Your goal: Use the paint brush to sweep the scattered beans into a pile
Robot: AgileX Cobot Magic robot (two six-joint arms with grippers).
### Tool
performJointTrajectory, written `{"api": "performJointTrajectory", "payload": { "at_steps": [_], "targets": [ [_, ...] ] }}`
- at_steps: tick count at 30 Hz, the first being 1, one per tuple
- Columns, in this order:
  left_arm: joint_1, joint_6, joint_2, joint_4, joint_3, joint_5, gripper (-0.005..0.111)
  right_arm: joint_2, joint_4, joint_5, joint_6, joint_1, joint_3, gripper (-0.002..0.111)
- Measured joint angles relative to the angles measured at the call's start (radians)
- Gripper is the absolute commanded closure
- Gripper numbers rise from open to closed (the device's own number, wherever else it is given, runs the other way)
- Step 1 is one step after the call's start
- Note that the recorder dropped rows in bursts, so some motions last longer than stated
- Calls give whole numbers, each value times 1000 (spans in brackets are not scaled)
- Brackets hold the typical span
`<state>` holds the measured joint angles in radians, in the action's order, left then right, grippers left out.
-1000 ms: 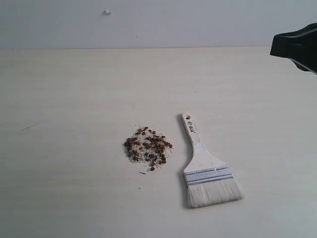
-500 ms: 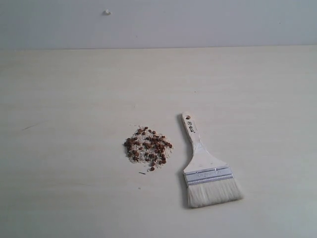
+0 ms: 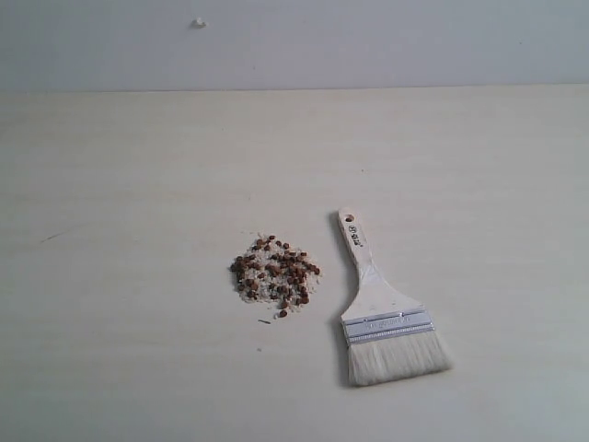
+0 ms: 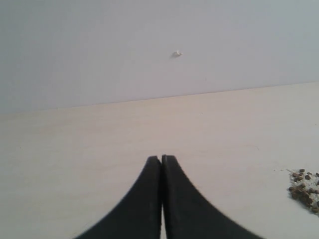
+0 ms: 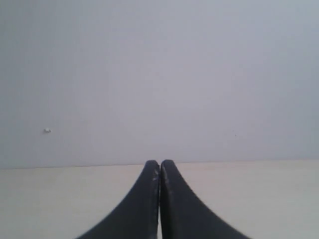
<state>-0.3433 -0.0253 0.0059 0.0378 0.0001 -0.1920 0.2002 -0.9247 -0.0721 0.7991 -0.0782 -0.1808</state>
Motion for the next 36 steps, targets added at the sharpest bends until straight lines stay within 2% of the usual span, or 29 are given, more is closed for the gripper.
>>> {"api": "performJointTrajectory", "payload": {
  "at_steps": [5, 7, 13, 16, 36],
  "targets": [
    [0, 0, 0, 0, 0, 0, 107, -28, 38, 44, -54, 0, 70, 108],
    [0, 0, 0, 0, 0, 0, 107, -55, 173, 72, -163, 0, 100, 108],
    [0, 0, 0, 0, 0, 0, 107, -122, 736, 72, -722, 0, 162, 108],
    [0, 0, 0, 0, 0, 0, 107, -139, 858, 64, -838, 0, 176, 108],
    [0, 0, 0, 0, 0, 0, 107, -194, 965, -198, -869, 0, 176, 108]
  ]
}}
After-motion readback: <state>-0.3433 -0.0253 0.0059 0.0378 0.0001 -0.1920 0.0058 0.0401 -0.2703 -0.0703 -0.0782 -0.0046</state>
